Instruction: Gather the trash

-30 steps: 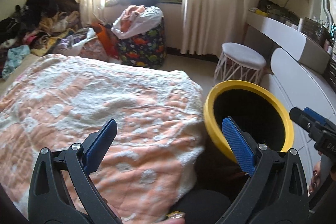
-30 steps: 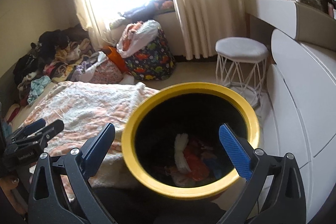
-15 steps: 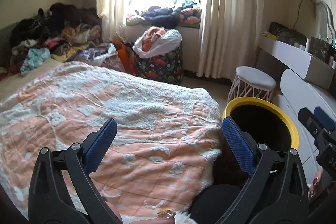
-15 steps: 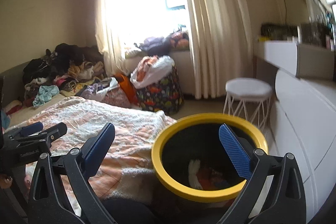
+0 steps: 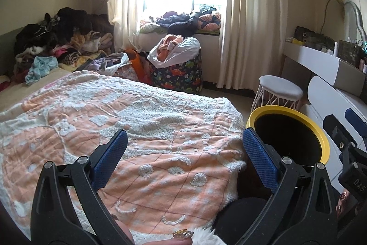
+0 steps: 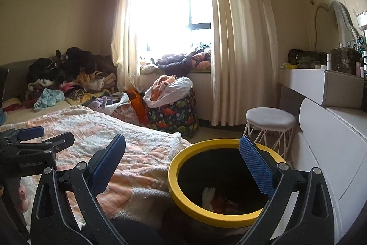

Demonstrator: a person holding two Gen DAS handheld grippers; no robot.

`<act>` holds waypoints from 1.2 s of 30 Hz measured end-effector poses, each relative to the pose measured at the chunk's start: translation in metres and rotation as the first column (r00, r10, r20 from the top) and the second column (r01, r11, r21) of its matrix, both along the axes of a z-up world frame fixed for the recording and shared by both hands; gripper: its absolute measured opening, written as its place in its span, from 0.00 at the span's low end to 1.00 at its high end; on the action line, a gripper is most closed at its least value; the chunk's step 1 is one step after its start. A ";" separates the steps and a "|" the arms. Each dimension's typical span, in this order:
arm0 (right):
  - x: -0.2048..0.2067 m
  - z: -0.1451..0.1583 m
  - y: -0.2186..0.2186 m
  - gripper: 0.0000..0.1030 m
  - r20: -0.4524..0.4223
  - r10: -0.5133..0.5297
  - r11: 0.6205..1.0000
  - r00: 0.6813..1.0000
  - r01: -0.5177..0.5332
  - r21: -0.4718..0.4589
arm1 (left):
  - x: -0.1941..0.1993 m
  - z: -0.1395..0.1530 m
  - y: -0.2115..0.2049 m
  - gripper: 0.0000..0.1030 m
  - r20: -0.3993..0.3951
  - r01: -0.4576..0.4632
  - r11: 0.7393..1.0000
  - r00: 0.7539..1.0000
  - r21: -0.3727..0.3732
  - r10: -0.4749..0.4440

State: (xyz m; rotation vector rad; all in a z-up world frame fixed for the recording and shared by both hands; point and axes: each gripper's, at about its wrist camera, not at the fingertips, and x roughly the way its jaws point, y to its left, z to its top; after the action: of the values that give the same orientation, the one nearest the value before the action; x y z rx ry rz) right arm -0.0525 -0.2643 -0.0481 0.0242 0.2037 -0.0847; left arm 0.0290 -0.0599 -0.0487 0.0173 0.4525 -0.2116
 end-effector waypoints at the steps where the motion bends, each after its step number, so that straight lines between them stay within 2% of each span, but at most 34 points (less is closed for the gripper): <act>1: 0.001 -0.001 0.000 0.94 -0.002 -0.002 1.000 1.000 0.002 -0.002 | 0.000 -0.001 0.000 0.90 -0.003 0.002 1.000 1.000 -0.002 -0.002; 36: 0.002 -0.004 -0.005 0.94 -0.010 -0.015 1.000 1.000 0.015 0.026 | 0.002 0.000 -0.002 0.90 0.000 0.000 1.000 1.000 0.003 0.000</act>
State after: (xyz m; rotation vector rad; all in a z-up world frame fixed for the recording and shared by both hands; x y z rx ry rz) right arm -0.0501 -0.2694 -0.0519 0.0516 0.2140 -0.0972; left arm 0.0309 -0.0620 -0.0485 0.0202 0.4528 -0.2112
